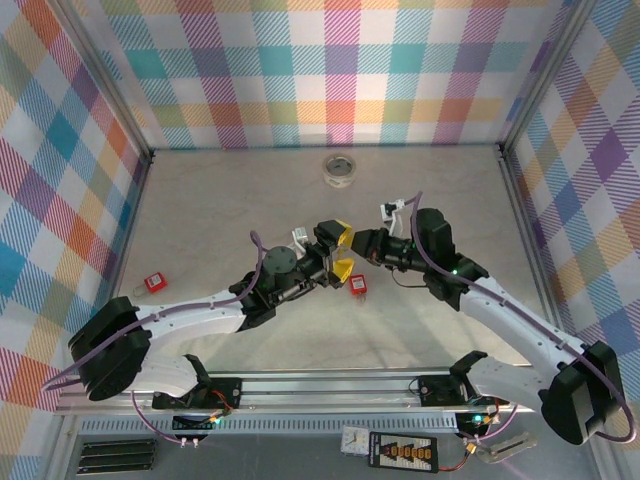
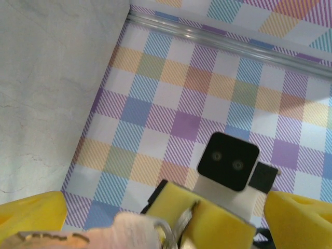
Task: Unlock with the key
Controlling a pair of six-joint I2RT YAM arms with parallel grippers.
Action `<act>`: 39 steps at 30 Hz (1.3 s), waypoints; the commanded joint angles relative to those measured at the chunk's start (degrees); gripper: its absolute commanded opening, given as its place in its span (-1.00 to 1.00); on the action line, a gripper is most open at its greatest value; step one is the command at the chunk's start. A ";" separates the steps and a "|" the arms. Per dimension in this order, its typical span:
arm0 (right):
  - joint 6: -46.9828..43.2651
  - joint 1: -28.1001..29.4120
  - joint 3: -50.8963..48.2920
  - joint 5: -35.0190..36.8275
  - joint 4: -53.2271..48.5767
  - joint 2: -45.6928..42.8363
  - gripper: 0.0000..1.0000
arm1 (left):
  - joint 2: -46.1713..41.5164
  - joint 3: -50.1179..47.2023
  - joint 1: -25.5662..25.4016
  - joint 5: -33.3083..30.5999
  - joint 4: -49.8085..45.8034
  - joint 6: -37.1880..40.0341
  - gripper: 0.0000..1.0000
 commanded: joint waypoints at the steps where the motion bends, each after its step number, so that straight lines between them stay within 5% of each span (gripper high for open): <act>1: 0.75 0.87 -1.61 1.25 2.89 -2.57 -1.00 | 0.46 -0.82 0.26 -1.55 4.83 -1.91 0.91; 17: 0.09 1.00 -6.63 0.98 3.71 -5.61 -1.00 | 0.41 -1.96 1.46 -2.03 3.57 -0.47 0.27; 39: -5.39 1.03 -7.23 -1.65 2.32 -5.14 -1.00 | -0.73 -3.32 3.60 -1.31 -0.18 1.86 -1.00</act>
